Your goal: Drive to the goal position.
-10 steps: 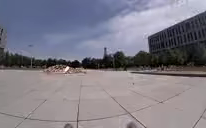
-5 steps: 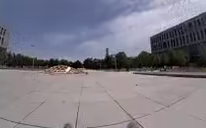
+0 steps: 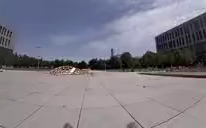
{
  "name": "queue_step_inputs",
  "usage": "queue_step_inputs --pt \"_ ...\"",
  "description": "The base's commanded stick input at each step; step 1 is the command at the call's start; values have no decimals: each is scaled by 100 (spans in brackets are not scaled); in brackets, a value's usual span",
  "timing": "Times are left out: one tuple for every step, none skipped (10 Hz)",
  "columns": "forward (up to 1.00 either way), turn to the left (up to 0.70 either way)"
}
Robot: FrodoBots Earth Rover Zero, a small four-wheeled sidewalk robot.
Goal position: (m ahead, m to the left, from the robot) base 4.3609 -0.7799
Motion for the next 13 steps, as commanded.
queue_step_inputs --pt "45 27" --pt "45 27" --pt "45 27" --pt "45 27" --pt "45 27" --pt "45 27" --pt "45 27" --pt "45 27" --pt "45 27" --pt "45 27" --pt "45 27" --pt "45 27" --pt "45 27"
